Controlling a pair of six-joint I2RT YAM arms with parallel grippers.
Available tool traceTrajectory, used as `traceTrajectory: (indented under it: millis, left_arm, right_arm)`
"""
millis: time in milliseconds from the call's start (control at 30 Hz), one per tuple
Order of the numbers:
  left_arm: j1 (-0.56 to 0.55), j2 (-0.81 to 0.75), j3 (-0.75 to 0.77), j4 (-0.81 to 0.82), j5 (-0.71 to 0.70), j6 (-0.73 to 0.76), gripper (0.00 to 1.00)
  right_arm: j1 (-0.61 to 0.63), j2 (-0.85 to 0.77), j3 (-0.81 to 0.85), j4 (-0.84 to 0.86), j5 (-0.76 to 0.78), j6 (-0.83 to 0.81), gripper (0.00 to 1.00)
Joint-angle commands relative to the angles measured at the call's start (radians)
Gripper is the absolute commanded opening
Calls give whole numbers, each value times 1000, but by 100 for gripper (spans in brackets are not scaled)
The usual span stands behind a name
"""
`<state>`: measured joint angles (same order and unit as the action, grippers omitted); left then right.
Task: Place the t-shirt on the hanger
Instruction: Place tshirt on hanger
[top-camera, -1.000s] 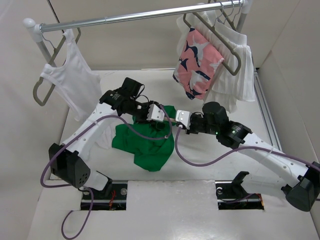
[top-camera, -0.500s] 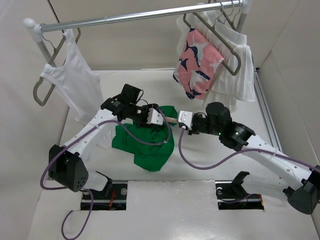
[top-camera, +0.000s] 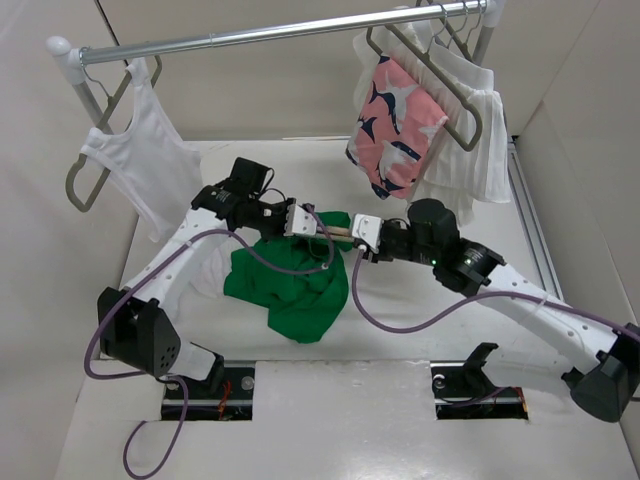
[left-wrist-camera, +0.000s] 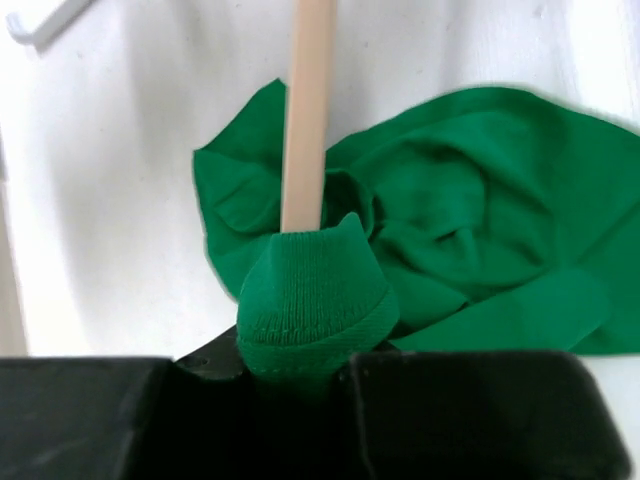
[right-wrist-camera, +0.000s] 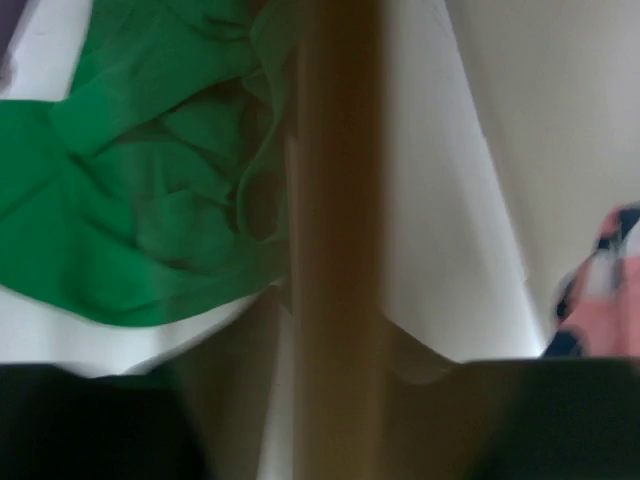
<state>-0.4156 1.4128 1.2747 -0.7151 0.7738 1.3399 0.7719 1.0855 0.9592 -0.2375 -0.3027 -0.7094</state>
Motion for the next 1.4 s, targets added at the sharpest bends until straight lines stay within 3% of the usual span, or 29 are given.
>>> traceTrajectory:
  millis: [0, 67, 100, 167, 200, 333, 467, 633, 733, 767, 833, 867, 900, 933, 1000, 1100, 1167, 1267, 1367]
  left_arm:
    - [-23, -18, 60, 6, 121, -155, 0]
    - [-23, -38, 31, 46, 66, -229, 0]
    - [-23, -49, 17, 46, 49, -248, 0]
    - [-23, -90, -49, 110, 3, -326, 0]
    - [-23, -106, -73, 135, -10, -358, 0]
    - [-23, -150, -152, 242, -67, -533, 0]
    - [-23, -170, -178, 278, -97, -616, 0]
    - [-5, -228, -218, 315, -108, -677, 0]
    - [8, -253, -236, 335, -108, -713, 0]
    - [17, -267, -236, 335, -108, -713, 0]
    - [17, -279, -245, 335, -99, -725, 0]
    - [17, -288, -245, 344, -99, -725, 0]
    - [17, -288, -256, 344, -99, -725, 0]
    - [17, -288, -256, 344, -99, -734, 0]
    - [17, -298, -256, 355, -99, -734, 0]
    - [17, -307, -265, 364, -90, -734, 0]
    - [17, -317, -276, 364, -76, -734, 0]
    - [17, -318, -276, 364, -62, -734, 0]
    - [17, -318, -276, 364, -41, -734, 0]
  right_arm:
    - [13, 75, 97, 147, 31, 7, 47]
    - [13, 85, 124, 133, 91, 36, 66]
    - [13, 94, 133, 124, 114, 53, 84]
    - [13, 74, 142, 124, 154, 94, 100]
    - [13, 62, 142, 124, 189, 105, 100]
    - [13, -25, 131, 58, 345, 201, 100]
    - [50, -152, 170, -47, 523, 330, 100]
    - [121, -217, 167, -149, 556, 474, 98]
    - [194, -168, 80, -197, 487, 567, 83]
    - [208, -168, 38, -165, 399, 583, 79]
    - [218, -196, -137, 72, 299, 646, 64]
    - [218, -208, -204, 180, 257, 671, 54]
    - [218, -208, -259, 336, 231, 688, 25]
    - [218, -208, -305, 357, 231, 688, 11]
    - [218, -187, -326, 389, 275, 663, 2]
    - [218, -151, -405, 576, 315, 677, 17]
    - [218, -81, -488, 807, 373, 759, 30]
    - [218, 32, -502, 967, 464, 826, 35]
    - [218, 193, -491, 1101, 487, 849, 48]
